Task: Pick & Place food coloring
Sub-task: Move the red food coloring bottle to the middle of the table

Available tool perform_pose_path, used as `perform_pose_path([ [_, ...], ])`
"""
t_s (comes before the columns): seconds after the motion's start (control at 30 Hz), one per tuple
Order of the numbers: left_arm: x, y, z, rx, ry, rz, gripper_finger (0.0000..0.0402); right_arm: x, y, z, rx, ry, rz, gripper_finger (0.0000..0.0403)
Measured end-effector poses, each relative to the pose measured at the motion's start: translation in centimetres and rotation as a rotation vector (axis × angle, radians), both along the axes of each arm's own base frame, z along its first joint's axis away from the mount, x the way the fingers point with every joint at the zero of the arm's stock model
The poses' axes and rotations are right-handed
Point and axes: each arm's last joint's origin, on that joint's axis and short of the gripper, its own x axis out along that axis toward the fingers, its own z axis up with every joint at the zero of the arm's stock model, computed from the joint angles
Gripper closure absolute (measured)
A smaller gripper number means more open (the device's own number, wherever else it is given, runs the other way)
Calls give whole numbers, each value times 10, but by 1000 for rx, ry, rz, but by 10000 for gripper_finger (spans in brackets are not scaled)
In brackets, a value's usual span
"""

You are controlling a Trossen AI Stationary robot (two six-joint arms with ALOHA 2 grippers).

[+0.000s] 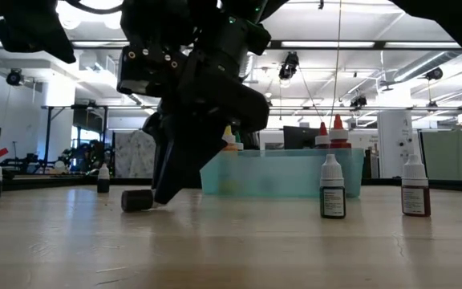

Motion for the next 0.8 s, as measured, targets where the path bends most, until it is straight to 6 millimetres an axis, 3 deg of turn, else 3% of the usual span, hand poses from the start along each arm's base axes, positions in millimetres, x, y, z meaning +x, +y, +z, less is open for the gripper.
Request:
perform_pose_path([
  [0.33, 0, 0, 0, -2, 0, 1, 401, 0, 0, 0, 11, 9, -30, 346],
  [0.6, 0, 0, 0, -15, -4, 16, 401, -2, 0, 1, 85, 79, -237, 350],
  [0.8, 0, 0, 0, -16, -4, 16, 401, -16, -4, 16, 103, 283, -470, 351],
])
